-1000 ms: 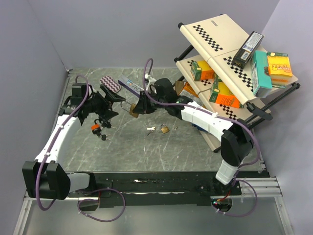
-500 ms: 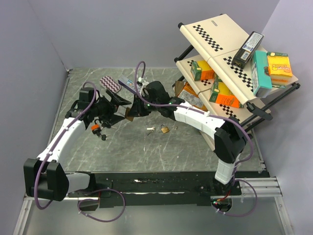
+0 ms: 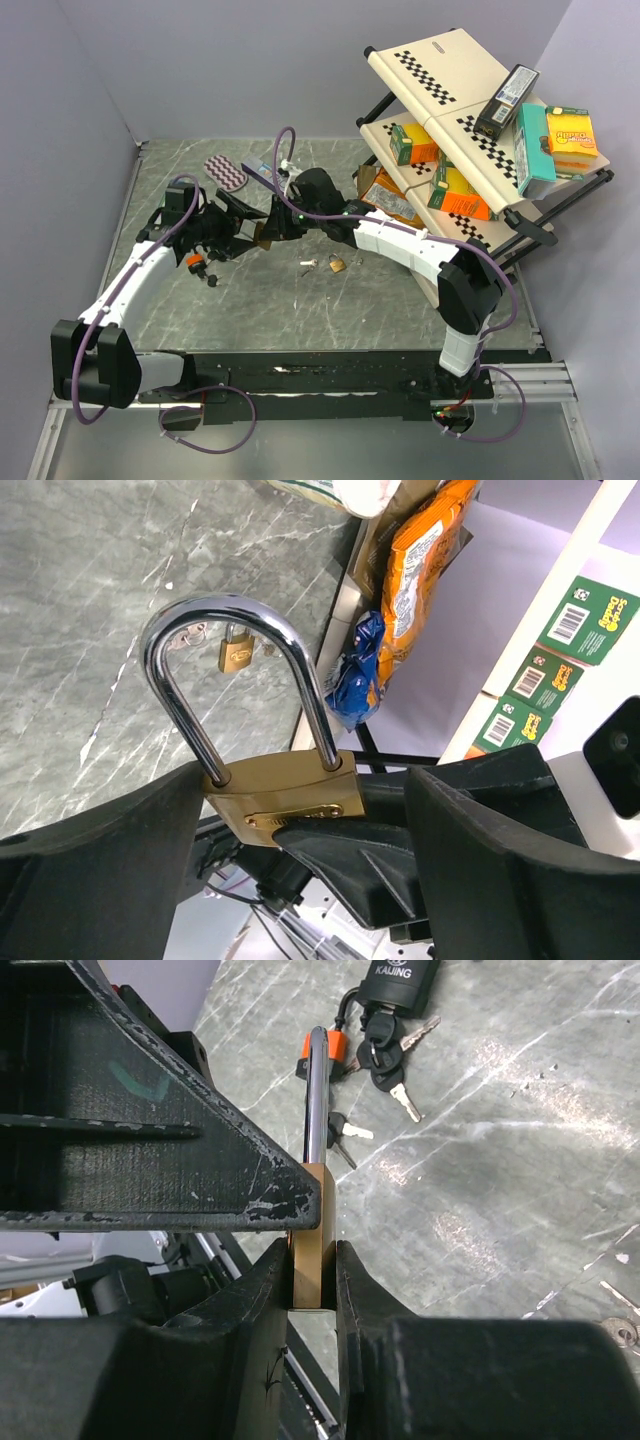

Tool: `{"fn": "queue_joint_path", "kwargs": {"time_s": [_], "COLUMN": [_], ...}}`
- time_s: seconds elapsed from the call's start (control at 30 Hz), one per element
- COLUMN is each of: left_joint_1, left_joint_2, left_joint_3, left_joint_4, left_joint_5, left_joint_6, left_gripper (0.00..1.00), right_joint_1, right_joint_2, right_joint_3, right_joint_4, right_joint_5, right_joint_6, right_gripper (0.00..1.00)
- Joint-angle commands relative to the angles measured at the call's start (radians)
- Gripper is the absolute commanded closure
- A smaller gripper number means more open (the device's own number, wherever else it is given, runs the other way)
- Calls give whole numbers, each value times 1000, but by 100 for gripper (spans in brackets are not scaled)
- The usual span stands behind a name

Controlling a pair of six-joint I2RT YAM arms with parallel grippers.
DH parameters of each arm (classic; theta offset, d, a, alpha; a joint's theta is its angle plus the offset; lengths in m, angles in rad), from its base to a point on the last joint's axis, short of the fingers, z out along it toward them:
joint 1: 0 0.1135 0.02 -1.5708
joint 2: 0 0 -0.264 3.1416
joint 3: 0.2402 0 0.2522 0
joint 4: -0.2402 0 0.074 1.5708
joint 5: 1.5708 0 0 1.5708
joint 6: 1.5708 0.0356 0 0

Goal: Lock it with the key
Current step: Place the lock at the center of the board.

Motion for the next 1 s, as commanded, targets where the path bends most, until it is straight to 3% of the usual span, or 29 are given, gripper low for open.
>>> {"fn": "queue_joint_path", "kwargs": {"time_s": [0.0,0.27,0.37,0.47,0.53,0.57,0.6,0.77,0.83,0.87,0.97], "left_joint_1": [-4,-1,0,2,3,2,3,-3,-17,-23,-75], "left_joint_2": [4,-2,-2,-5,-5,-5,-3,15,35,43,77], "left_joint_3": [-15,-50,-57,-60,-58,-49,-43,9,29,35,63], "left_joint_4": [16,47,56,61,58,50,41,-43,-91,-103,-138], "left_joint_5": [19,46,49,46,39,33,14,-62,-119,-135,-204], "left_joint_6": [-81,-96,-93,-85,-75,-55,-41,109,189,213,307], "left_gripper": [18,42,55,77,88,93,99,99,99,99,99], "right_joint_1": [6,6,4,6,6,4,3,-34,-48,-58,-77], "right_joint_2": [-22,-29,-34,-37,-42,-45,-52,-100,-131,-141,-206], "right_joint_3": [69,47,36,26,19,12,6,-63,-88,-118,-207], "right_joint_4": [74,89,92,95,92,88,85,62,40,31,13], "right_joint_5": [1,-24,-34,-42,-47,-47,-47,-85,-112,-135,-163], "right_joint_6": [14,0,4,0,-4,-7,-18,-53,-107,-130,-223], "right_gripper": [100,100,100,100,88,73,66,30,22,7,1]}}
